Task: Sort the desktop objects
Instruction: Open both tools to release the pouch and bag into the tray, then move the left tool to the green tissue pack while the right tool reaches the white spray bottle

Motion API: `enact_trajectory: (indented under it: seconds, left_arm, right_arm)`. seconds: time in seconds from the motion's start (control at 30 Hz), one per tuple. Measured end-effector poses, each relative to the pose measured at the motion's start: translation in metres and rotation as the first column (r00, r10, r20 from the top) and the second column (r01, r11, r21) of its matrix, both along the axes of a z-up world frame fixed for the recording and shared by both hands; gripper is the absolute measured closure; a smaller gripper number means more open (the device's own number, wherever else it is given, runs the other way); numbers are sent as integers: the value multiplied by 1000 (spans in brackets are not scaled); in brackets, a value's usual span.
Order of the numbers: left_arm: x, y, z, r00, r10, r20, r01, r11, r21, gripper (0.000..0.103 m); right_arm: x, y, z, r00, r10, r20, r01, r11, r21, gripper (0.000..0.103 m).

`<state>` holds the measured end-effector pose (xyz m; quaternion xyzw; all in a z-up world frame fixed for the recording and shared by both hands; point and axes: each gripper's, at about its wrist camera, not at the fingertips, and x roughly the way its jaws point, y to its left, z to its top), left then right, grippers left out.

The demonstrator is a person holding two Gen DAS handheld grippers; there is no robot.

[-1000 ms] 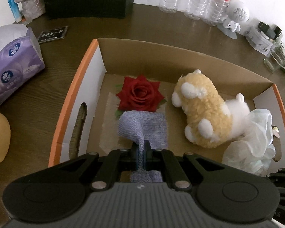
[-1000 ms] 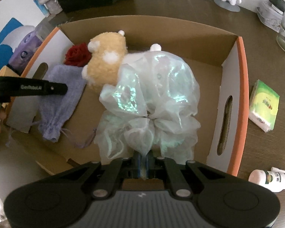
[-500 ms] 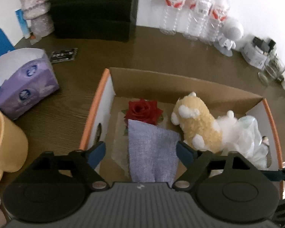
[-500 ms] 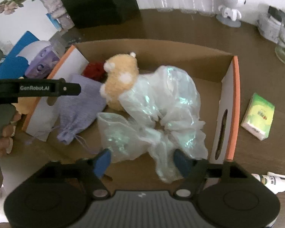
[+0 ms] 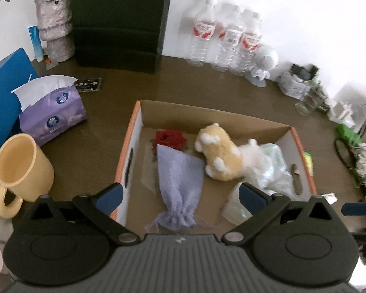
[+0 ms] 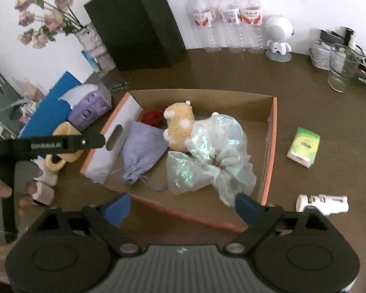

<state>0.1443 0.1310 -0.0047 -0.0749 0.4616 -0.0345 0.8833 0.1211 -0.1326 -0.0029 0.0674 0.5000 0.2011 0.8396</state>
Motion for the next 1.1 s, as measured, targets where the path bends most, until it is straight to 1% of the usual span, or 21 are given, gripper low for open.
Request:
enact_trajectory:
  seconds: [0.1,0.27,0.37,0.43,0.6,0.7,0.83,0.93,1.1]
  left_arm:
    - [-17,-4,10,1000,-16,5,16,1000,-19,0]
    - [-44,-9,14,999,-25,-23,23,998,-51,0]
    - [-57,-12,11,998,-14,-61,8,994,-106,0]
    - [-63,-15,9,997,-20,-77,10,992,-126,0]
    - [-70,-34,4,992,-69,-108,53,988,-143,0]
    - [-69,-50,2,986,-119,-116,102,985,-140,0]
    - [-64,-76,-1,971,-209,-120,192,972,-136,0]
    - [-59,-99,-2,952,-282,-117,267,955,-129,0]
    - [-46,-145,3,906,-417,-76,408,906,-111,0]
  right_arm:
    - [-14,-4,13,1000,-10,17,10,1000,7,0]
    - [-37,-8,25,999,-9,46,10,999,-31,0]
    - [-47,-13,23,999,-16,33,18,999,-47,0]
    - [-54,-18,19,999,-33,23,34,998,-62,0]
    - [-72,-37,8,995,-101,-11,100,992,-77,0]
    - [-83,-53,-1,988,-151,-34,146,983,-107,0]
    - [-97,-75,-12,972,-226,-60,215,966,-142,0]
    - [-106,-93,-18,954,-291,-66,279,948,-150,0]
    - [-105,-116,-28,936,-349,-49,338,928,-158,0]
